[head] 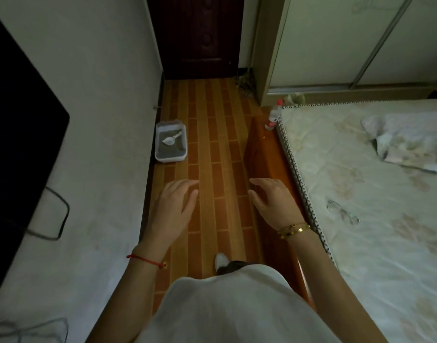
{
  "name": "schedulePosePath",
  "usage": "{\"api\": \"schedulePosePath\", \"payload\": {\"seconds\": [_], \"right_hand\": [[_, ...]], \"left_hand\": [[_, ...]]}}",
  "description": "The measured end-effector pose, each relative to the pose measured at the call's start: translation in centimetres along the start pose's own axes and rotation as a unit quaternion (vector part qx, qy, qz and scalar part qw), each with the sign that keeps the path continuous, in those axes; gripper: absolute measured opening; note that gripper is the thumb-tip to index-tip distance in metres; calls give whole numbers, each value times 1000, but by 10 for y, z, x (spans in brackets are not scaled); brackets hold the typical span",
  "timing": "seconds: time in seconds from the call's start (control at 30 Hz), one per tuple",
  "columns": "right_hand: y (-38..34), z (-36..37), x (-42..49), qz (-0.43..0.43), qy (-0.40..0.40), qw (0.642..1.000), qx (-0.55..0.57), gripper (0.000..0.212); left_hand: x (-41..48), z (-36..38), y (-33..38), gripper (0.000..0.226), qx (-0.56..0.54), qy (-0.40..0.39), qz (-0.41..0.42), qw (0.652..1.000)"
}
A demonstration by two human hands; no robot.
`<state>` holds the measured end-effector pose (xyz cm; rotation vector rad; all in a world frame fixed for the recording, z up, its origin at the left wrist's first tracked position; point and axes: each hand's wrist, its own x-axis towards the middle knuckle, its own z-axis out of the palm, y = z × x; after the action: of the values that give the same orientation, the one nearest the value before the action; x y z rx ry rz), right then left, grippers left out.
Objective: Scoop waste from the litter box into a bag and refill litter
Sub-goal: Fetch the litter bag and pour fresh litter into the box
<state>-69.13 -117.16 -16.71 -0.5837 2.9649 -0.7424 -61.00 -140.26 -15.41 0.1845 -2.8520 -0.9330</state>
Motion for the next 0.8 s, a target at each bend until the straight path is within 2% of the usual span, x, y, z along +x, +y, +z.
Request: {"api": "schedulePosePath", "payload": {"seconds": [0.33, 0.57, 0.8], "right_hand": [[10, -12, 199, -64, -19, 998, 4, 34], [38, 10, 303, -37, -25, 999, 23, 34], [55, 22, 434, -17, -32, 999, 18, 35]], "left_hand": [[171, -6, -19, 33, -19, 56, -31, 998], [281, 8, -50, 34, -26, 45, -33, 998], [429, 12, -84, 33, -25, 33, -13, 999]]}}
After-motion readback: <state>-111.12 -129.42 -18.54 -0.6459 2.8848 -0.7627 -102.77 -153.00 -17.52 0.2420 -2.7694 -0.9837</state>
